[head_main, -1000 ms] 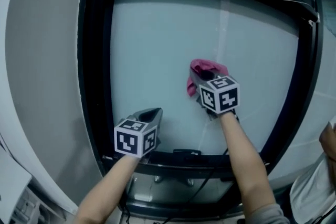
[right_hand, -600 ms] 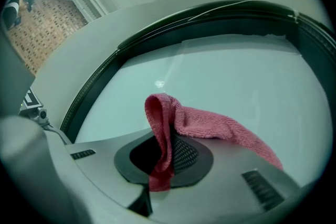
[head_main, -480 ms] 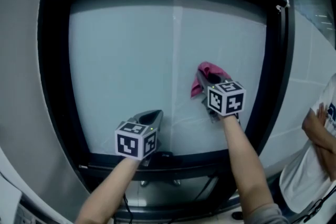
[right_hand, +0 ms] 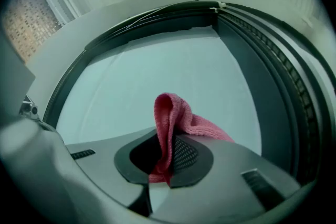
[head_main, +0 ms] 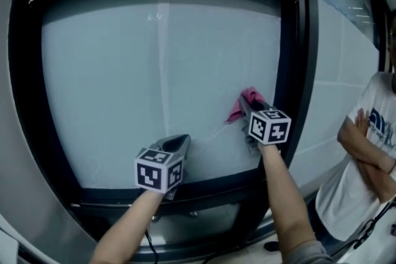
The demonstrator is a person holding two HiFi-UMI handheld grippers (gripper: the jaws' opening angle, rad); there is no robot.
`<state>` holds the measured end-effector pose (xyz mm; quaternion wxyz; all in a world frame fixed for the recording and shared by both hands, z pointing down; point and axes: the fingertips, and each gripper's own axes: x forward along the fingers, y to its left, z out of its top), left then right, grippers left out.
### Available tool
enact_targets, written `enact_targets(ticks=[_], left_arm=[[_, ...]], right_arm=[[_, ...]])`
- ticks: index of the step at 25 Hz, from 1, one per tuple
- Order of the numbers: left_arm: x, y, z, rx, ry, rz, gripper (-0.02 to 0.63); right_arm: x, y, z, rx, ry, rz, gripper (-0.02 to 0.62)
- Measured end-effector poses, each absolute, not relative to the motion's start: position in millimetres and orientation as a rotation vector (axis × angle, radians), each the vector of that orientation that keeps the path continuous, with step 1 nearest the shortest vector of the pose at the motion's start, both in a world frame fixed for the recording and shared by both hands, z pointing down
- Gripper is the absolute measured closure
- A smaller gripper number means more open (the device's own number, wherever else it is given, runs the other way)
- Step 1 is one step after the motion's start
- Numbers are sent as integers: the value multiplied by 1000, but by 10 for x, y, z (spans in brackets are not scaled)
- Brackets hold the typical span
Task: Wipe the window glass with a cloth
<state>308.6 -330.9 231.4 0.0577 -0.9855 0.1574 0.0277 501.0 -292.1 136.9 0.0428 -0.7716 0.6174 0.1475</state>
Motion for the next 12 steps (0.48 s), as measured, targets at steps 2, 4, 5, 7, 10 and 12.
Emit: enact_targets(ticks=[2,4,5,7,10,12], left_arm=[[3214,-3243,2375,-2995,448,68,601],[3327,-3166,2443,-3003,420,51,600],[3378,-3124,2476,-3006,406,43,600],[3470,-3050,2526,-3010,384,30,601],[3578,-2976,2623,-3016,364,10,600],[3628,-2945,2709,-3021,358,-8,600]], right_arm=[[5233,-2831,1526,-2383,1844,403,581],[5424,-2745,1699,-2409,1801,354,581],[5504,-2707,1786,-2419,1782,330,581],[5641,-2653,1938,-2432,1756,292,581],[5808,-2597,2145,-2449,1722,243,581],[5889,-2557,2284,-2453,1701,203,581]])
